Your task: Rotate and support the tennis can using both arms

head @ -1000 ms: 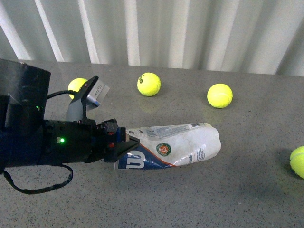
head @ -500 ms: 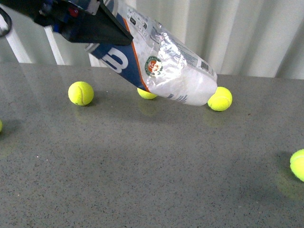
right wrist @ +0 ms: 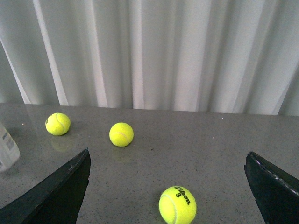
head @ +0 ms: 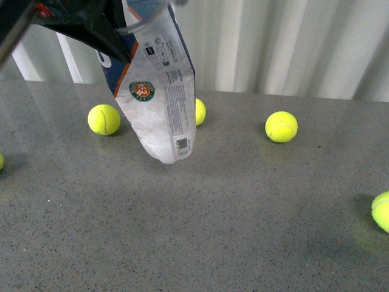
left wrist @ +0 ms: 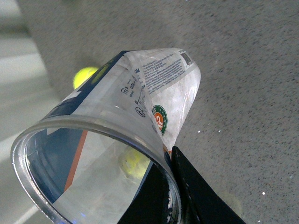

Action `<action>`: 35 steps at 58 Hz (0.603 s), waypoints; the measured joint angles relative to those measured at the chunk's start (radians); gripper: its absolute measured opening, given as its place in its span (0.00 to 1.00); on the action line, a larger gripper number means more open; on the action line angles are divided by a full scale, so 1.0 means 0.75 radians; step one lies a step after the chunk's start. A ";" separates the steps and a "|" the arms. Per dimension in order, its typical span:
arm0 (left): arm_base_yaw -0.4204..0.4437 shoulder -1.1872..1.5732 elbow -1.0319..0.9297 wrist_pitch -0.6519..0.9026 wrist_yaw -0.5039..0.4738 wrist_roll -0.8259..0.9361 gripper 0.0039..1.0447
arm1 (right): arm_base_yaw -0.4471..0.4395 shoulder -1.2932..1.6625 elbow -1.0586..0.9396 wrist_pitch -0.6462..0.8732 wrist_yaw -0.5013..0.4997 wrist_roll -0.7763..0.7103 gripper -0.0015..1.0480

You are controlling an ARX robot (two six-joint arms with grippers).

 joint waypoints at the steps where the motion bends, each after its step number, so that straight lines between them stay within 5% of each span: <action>1: -0.006 0.020 -0.001 0.001 0.004 0.016 0.03 | 0.000 0.000 0.000 0.000 0.000 0.000 0.93; 35: -0.044 0.186 -0.045 0.111 -0.014 0.021 0.03 | 0.000 0.000 0.000 0.000 -0.001 0.000 0.93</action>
